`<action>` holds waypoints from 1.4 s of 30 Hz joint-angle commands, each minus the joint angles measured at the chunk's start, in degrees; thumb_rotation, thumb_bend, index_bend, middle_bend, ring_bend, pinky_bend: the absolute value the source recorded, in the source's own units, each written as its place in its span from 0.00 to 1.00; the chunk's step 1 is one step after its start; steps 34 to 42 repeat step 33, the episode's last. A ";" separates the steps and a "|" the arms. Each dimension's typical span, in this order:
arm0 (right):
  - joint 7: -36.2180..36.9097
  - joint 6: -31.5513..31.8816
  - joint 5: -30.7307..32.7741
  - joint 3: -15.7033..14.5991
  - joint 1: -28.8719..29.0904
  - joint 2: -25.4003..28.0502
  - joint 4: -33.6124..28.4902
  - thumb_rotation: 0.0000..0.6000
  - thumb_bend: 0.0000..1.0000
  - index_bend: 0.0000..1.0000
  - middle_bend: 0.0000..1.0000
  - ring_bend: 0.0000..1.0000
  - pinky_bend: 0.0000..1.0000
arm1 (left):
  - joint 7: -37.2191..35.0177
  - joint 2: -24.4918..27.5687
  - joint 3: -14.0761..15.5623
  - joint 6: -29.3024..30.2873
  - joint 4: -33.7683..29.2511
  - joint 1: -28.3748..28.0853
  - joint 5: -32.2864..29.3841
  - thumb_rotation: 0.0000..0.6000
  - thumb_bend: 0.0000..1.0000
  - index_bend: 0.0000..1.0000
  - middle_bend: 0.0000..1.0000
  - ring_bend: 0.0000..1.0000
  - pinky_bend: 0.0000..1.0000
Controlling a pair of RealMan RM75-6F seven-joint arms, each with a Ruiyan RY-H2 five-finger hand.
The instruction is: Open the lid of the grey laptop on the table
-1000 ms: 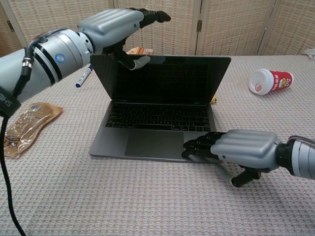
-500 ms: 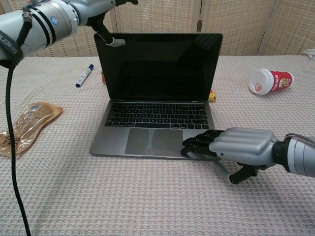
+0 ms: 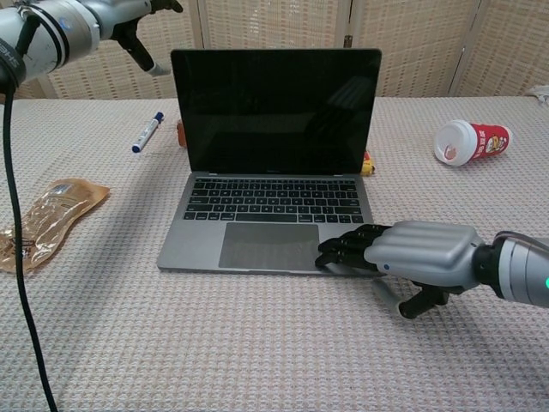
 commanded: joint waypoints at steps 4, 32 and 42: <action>0.51 1.32 -0.66 -0.17 -0.24 0.30 -0.40 0.84 0.87 0.00 0.00 0.05 0.00 | -3.18 1.50 1.04 1.25 -2.25 1.31 2.00 1.00 0.36 0.00 0.03 0.00 0.00; 6.78 39.94 -2.28 -0.37 -22.78 22.43 -12.51 0.86 0.52 0.00 0.00 0.08 0.00 | -17.09 18.74 20.24 31.53 -25.62 34.61 22.40 1.00 0.36 0.05 0.05 0.00 0.00; 7.24 40.92 -1.92 -0.39 -23.76 22.66 -12.44 0.86 0.51 0.00 0.00 0.07 0.00 | -17.35 18.81 20.81 32.48 -25.59 35.49 23.26 1.00 0.36 0.05 0.05 0.00 0.00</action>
